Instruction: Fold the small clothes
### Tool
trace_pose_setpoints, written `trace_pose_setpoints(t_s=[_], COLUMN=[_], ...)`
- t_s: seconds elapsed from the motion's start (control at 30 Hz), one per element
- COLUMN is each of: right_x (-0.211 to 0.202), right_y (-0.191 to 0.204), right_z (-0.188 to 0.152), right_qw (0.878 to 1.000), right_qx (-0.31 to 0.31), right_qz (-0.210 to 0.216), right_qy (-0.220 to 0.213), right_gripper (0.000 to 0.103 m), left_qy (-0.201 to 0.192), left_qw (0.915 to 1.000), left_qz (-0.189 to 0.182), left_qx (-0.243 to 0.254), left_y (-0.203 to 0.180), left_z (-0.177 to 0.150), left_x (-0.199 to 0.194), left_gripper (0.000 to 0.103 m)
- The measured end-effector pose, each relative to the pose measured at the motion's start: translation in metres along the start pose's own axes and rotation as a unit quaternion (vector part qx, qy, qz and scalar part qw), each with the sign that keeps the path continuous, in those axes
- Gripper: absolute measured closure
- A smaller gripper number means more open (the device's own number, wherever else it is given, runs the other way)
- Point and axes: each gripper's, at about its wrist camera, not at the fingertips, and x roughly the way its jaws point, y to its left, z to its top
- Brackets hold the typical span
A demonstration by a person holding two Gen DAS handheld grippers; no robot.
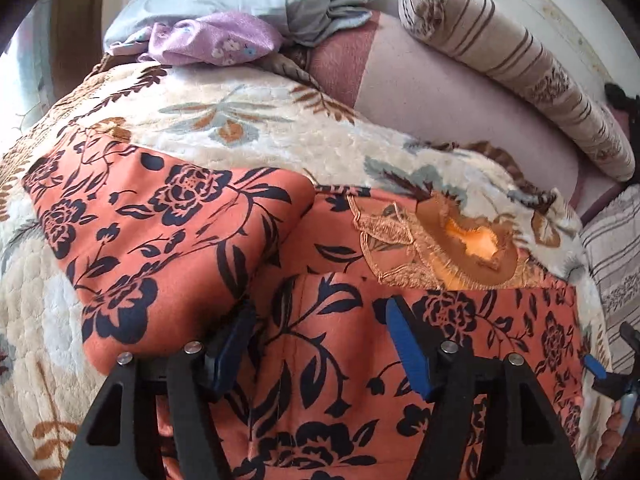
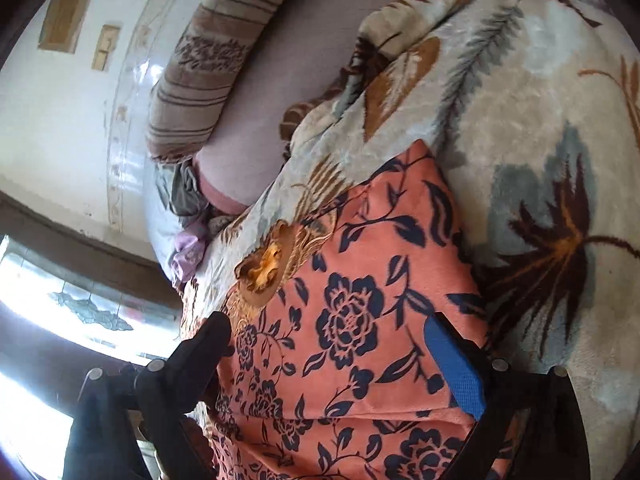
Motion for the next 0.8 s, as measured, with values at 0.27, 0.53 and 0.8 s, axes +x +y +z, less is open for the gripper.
trace_pose_setpoints(t_s=[0.27, 0.53, 0.8], right_x=[0.012, 0.018, 0.017], right_y=[-0.016, -0.008, -0.004], right_z=[-0.021, -0.023, -0.022], right_qw=[0.999, 0.998, 0.998], right_qx=[-0.022, -0.038, -0.033], right_qz=[-0.03, -0.043, -0.058], right_qy=[0.013, 0.01, 0.016], right_gripper=[0.005, 0.005, 0.005], left_qy=[-0.039, 0.025, 0.042], left_qw=[0.9946, 0.9922, 0.9811], left_qz=[0.091, 0.097, 0.138], left_qx=[0.031, 0.074, 0.129], left_y=[0.002, 0.001, -0.01], left_z=[0.015, 0.004, -0.002], left_x=[-0.01, 0.003, 0.019], left_gripper=[0.035, 0.035, 0.027])
